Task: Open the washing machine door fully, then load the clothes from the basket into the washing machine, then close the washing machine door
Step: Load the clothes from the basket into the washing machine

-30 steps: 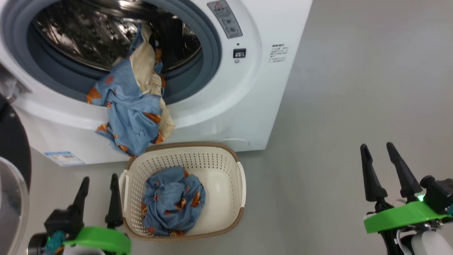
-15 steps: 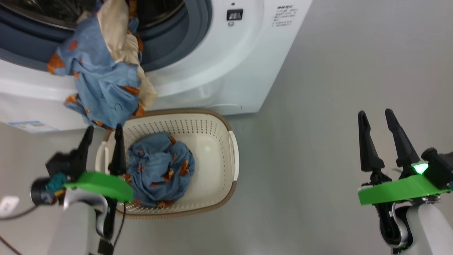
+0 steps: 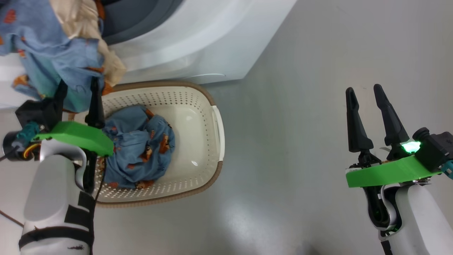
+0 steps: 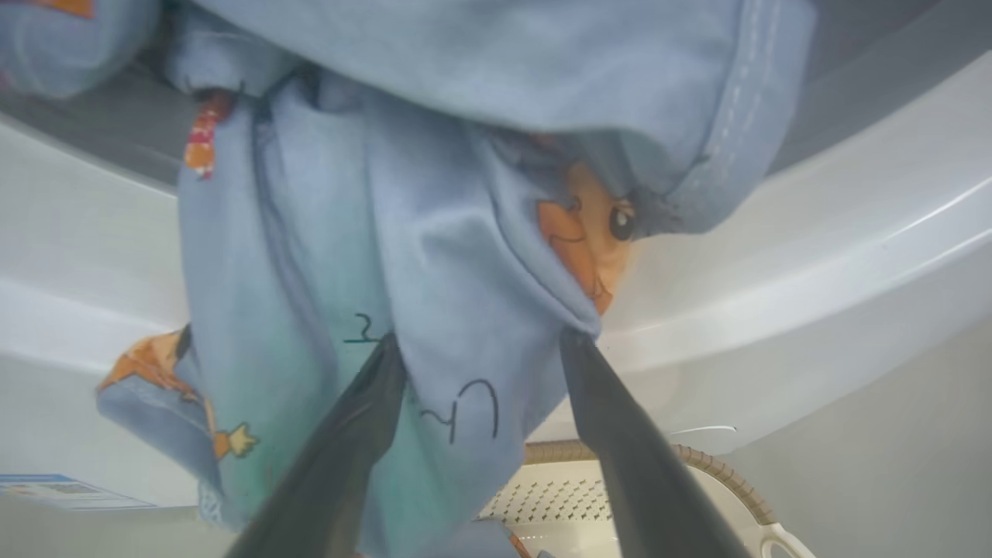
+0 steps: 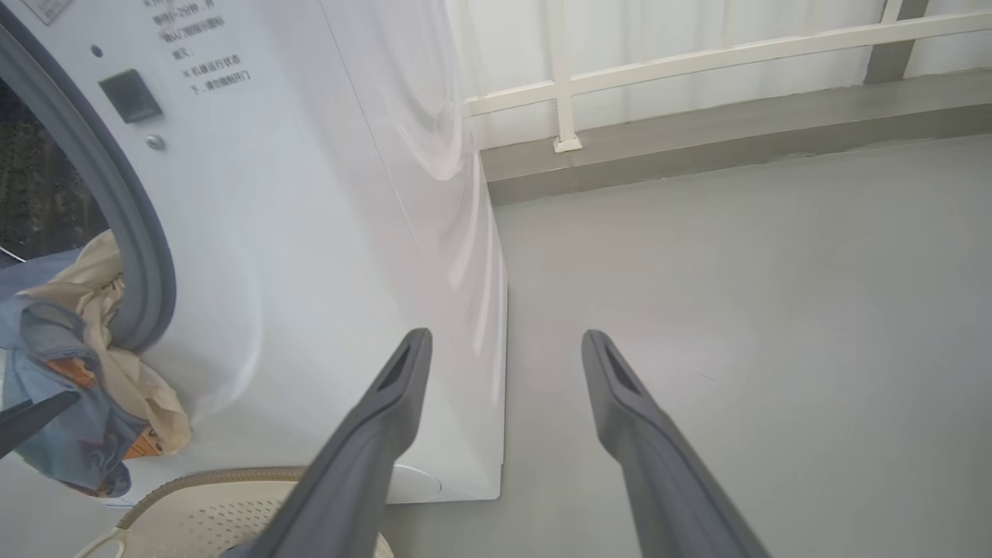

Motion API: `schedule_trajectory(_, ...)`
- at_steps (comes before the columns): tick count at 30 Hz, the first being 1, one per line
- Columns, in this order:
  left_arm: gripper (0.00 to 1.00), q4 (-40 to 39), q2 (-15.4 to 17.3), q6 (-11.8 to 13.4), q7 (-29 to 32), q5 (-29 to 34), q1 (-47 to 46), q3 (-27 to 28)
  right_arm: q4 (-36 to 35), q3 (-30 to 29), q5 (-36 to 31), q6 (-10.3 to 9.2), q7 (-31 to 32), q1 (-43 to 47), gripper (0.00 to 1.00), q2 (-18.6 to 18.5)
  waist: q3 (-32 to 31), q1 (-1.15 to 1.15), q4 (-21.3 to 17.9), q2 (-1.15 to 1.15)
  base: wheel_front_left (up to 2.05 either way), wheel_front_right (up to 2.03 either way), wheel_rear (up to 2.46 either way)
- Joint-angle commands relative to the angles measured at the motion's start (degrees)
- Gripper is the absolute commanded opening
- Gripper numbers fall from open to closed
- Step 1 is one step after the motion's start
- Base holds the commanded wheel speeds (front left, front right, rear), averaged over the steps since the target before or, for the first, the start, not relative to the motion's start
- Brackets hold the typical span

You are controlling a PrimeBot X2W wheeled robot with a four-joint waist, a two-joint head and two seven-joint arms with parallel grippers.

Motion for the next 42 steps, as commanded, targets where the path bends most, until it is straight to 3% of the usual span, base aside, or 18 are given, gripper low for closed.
schedule_trajectory(1,1.0,-0.6,2.1,-0.1,-0.3,0.4,-0.7,1.1,-1.4,1.4,-0.2,0.25,-0.4,0.1,1.0,0.3,1.4,0.0,-1.4,0.0,0.0,0.0,0.0)
schedule_trajectory(21,1.0,3.2,3.2,-0.1,-0.3,0.4,-9.0,3.0,-1.6,2.2,0.1,0.25,-0.4,-1.9,1.0,1.9,4.2,0.0,-3.8,0.0,0.0,0.0,0.0)
schedule_trajectory(24,0.11,3.9,3.3,-0.1,-0.3,0.6,-9.6,3.4,-1.7,2.1,0.1,0.25,-0.4,-2.1,1.0,1.9,4.2,0.0,-4.0,0.0,0.0,0.0,0.0)
schedule_trajectory(25,0.0,4.1,3.3,-0.1,-0.3,0.7,-9.7,3.5,-1.7,2.0,0.1,0.25,-0.4,-2.1,1.0,1.9,4.2,0.0,-3.9,0.0,0.0,0.0,0.0)
schedule_trajectory(35,0.0,2.6,1.8,-0.1,-0.3,0.2,-7.1,5.4,-1.6,1.3,-0.1,0.25,-0.4,-1.7,1.0,2.0,2.8,0.0,-2.4,0.0,0.0,0.0,0.0)
schedule_trajectory(42,0.0,-4.6,-0.2,0.2,-0.3,0.6,-2.0,7.5,-1.6,1.0,-0.2,0.25,-0.4,-1.4,1.0,2.1,1.2,0.0,-0.6,0.0,0.0,0.0,0.0)
